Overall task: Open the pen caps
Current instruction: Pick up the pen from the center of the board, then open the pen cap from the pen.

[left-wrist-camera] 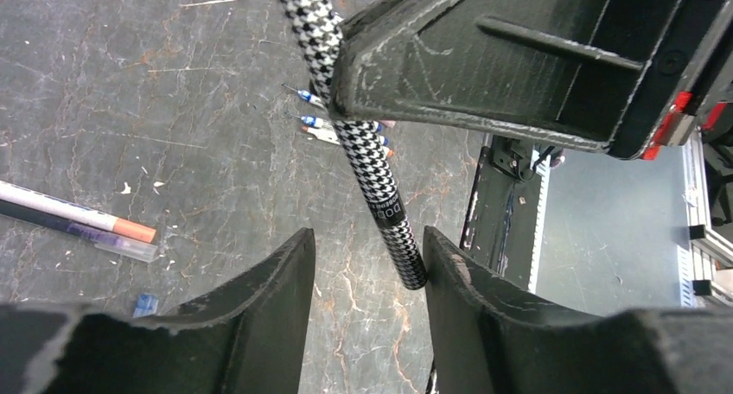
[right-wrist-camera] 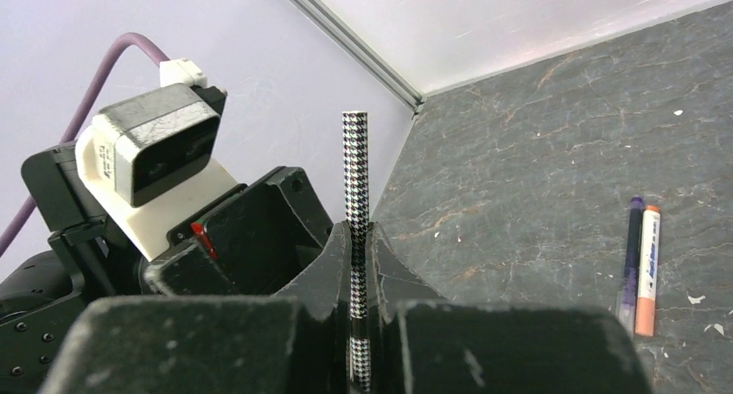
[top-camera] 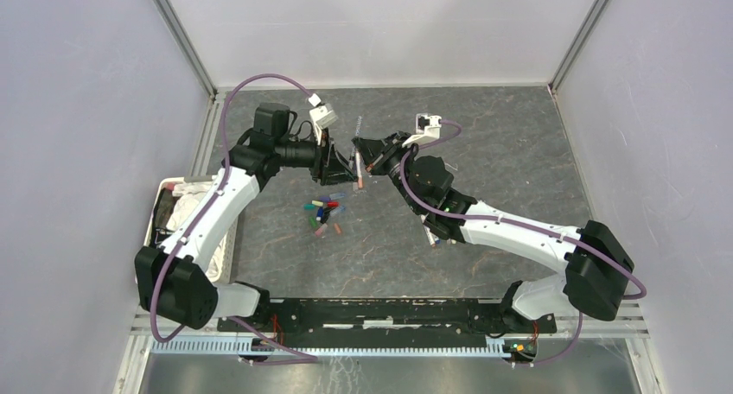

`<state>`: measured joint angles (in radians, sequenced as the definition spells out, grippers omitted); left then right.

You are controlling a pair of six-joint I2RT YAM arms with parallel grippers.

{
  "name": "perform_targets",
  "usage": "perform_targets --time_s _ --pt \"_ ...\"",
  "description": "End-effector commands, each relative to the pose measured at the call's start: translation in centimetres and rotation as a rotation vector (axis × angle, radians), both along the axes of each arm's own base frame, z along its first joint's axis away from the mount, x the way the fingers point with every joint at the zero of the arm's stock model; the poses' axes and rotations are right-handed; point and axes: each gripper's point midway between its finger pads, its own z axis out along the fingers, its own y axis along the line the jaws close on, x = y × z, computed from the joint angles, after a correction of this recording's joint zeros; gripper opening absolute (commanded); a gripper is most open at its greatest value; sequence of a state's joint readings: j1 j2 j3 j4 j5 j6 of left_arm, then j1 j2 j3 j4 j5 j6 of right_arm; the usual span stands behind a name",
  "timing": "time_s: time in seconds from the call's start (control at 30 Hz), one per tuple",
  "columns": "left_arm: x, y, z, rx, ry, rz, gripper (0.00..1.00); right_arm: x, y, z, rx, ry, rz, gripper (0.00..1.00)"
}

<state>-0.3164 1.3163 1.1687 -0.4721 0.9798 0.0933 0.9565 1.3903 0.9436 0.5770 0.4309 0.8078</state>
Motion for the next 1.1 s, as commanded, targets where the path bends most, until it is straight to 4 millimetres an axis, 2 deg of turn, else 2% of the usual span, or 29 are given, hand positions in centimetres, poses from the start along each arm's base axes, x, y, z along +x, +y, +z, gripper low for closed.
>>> perform_targets --time_s 0.0,0.13,0.27,0.33,0.37,0.43,0.53,0.67,0.77,0.83,0.9,1.0,1.07 --pt "-0.2 -0.5 0.2 -0.028 0.009 -0.026 0.51 -0.1 0.2 0.8 0.057 -0.009 0.006 0.00" --pt "0.0 -0.4 0.2 -0.021 -0.005 -0.026 0.30 -0.3 0.1 -0.2 0.051 0.011 0.010 0.00" --pt "0.1 -0.2 0.1 -0.001 -0.028 -0.031 0.17 -0.4 0.0 -1.3 0.041 0.030 0.009 0.00" --pt "0.1 0.0 -0.1 0.019 -0.041 -0.033 0.05 -0.4 0.0 -1.7 0.036 0.037 0.010 0.00" --pt "0.2 0.1 -0.2 0.030 -0.049 -0.028 0.03 -0.5 -0.1 -1.8 0.033 0.039 0.010 0.00" --pt "0.2 0.7 -0.8 0.077 -0.076 -0.030 0.02 -0.6 -0.4 -2.0 0.016 0.042 0.006 0.02" --pt "0.6 2.0 -2.3 0.202 -0.178 -0.052 0.02 -0.6 -1.0 -1.5 -0.038 0.018 0.027 0.16" --pt "1.4 5.8 -6.4 0.504 -0.314 -0.083 0.02 0.5 -1.7 -1.4 -0.150 0.038 0.180 0.37" --pt "0.1 8.4 -9.5 0.691 -0.329 -0.169 0.02 1.1 -3.4 -2.7 -0.262 0.062 0.261 0.50" --pt "-1.1 9.0 -10.6 0.737 -0.333 -0.216 0.02 1.3 -4.5 -3.7 -0.352 0.073 0.294 0.58" --pt "-2.3 8.9 -11.0 0.738 -0.359 -0.266 0.02 1.3 -5.0 -5.3 -0.428 0.113 0.352 0.60" --pt "-4.0 8.5 -11.0 0.728 -0.444 -0.345 0.02 -0.3 -4.0 -7.6 -0.441 0.173 0.536 0.62" --pt "-4.7 8.3 -11.1 0.735 -0.487 -0.387 0.02 -1.6 -2.9 -8.2 -0.388 0.178 0.651 0.62"
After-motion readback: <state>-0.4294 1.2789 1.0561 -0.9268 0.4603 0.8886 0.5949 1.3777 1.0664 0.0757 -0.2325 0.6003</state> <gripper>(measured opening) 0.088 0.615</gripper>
